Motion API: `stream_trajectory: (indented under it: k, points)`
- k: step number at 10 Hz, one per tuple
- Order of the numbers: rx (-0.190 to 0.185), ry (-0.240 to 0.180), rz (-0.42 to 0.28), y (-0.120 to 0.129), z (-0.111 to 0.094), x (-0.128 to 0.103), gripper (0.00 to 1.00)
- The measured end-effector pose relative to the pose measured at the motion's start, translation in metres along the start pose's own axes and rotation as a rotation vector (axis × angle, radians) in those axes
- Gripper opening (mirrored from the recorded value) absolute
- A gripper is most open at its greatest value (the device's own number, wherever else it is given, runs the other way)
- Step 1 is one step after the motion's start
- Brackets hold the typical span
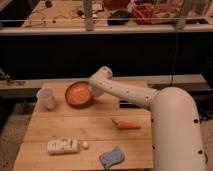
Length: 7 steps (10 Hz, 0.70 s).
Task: Pick up the ceramic bowl
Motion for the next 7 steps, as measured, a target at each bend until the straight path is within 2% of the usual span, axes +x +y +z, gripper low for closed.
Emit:
stream_trajectory:
  k: [7]
  points:
    - [0.031,0.006,-0.018,-0.0053,0.0003,0.0020,0.00]
